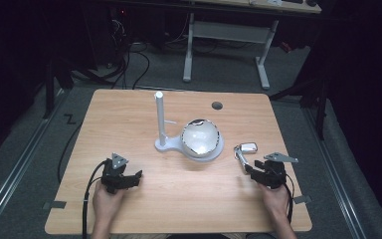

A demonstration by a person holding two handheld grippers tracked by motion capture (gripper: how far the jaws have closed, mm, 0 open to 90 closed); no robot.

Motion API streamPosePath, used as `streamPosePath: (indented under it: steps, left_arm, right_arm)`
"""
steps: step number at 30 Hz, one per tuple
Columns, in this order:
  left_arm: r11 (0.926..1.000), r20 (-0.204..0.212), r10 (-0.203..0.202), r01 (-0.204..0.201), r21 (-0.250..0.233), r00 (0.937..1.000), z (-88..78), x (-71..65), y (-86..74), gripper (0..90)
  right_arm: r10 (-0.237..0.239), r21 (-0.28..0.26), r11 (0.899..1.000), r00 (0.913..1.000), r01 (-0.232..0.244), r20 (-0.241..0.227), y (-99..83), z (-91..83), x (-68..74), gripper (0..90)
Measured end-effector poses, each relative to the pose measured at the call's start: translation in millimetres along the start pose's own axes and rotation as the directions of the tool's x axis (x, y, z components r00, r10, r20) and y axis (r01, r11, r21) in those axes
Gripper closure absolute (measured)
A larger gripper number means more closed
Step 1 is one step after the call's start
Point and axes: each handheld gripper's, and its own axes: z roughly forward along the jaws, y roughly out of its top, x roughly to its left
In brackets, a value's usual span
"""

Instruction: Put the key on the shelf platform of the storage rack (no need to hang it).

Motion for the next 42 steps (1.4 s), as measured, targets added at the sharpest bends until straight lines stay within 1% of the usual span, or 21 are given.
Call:
streamPosePath:
  steps: [7,10,12,15,16,19,21,22,24,27,28,30,35,39,41,42]
  left_arm:
    - [1.0000,-0.001,-0.004,0.004,-0.001,1.0000,0.0,-0.3,-0.1,20.1]
    - [1.0000,-0.001,-0.006,0.006,-0.001,1.0000,0.0,-0.4,-0.1,20.1]
    - [1.0000,-0.001,-0.005,0.005,-0.001,1.0000,0.0,-0.3,-0.1,20.1]
    - [1.0000,-0.001,-0.005,0.005,-0.001,1.0000,0.0,-0.3,-0.1,20.1]
    - [1.0000,-0.001,-0.005,0.005,-0.001,1.0000,0.0,-0.3,-0.1,20.1]
    - [1.0000,0.000,-0.004,0.004,-0.001,1.0000,0.0,-0.3,-0.1,20.1]
    - [1.0000,-0.001,-0.006,0.006,-0.001,1.0000,0.0,-0.4,-0.1,20.2]
    - [1.0000,-0.001,-0.005,0.005,-0.001,1.0000,0.0,-0.3,-0.1,20.1]
    - [1.0000,0.000,-0.004,0.004,-0.001,1.0000,0.1,-0.3,-0.1,20.1]
    - [1.0000,-0.001,-0.006,0.006,-0.001,1.0000,0.0,-0.4,-0.1,20.1]
    - [1.0000,-0.001,-0.005,0.005,-0.001,1.0000,0.0,-0.3,-0.1,20.1]
    - [1.0000,-0.001,-0.005,0.005,-0.001,1.0000,0.0,-0.3,-0.1,20.1]
    - [1.0000,0.000,-0.004,0.004,-0.001,1.0000,0.0,-0.2,-0.1,20.1]
    - [1.0000,-0.001,-0.004,0.004,-0.001,1.0000,0.0,-0.3,-0.1,20.1]
    - [1.0000,-0.001,-0.003,0.003,0.000,1.0000,0.0,-0.2,-0.1,20.1]
    - [1.0000,-0.001,-0.002,0.002,0.000,1.0000,0.0,-0.1,0.0,20.1]
  right_arm:
    - [-0.020,0.014,1.000,0.9997,0.020,0.014,14.6,8.9,-1.0,55.0]
    - [-0.014,0.009,1.000,0.9997,0.014,0.018,21.9,13.8,-3.9,55.9]
    - [-0.015,0.018,1.000,0.9996,0.014,0.024,27.9,18.9,-4.8,56.7]
    - [-0.014,0.019,1.000,0.9996,0.013,0.023,30.8,23.0,-5.4,57.3]
    - [-0.014,0.035,0.999,0.9996,0.013,0.025,32.3,26.3,-5.5,57.5]
    - [-0.020,0.050,0.999,0.9994,0.019,0.029,34.5,33.4,-5.3,57.7]
    - [-0.014,0.060,0.998,0.9996,0.012,0.024,35.8,37.2,-4.6,57.8]
    - [-0.021,0.066,0.998,0.9994,0.019,0.027,37.0,41.2,-3.3,58.1]
    - [-0.025,0.071,0.997,0.9993,0.022,0.029,37.2,43.6,-2.7,58.2]
    - [-0.024,0.090,0.996,0.9991,0.020,0.037,36.4,50.6,-2.1,58.9]
    - [-0.022,0.104,0.994,0.9989,0.018,0.040,35.5,53.9,-2.3,59.3]
    - [-0.024,0.111,0.994,0.9987,0.018,0.045,34.4,56.7,-2.9,60.0]
    - [-0.031,0.129,0.991,0.9980,0.024,0.055,33.2,59.6,-3.2,63.5]
    - [-0.032,0.130,0.991,0.9983,0.025,0.048,32.7,60.0,-3.5,66.0]
    - [-0.046,0.141,0.989,0.9976,0.038,0.052,32.0,60.8,-2.9,68.8]
    - [-0.080,0.148,0.987,0.9941,0.069,0.072,31.0,61.1,-0.6,72.2]
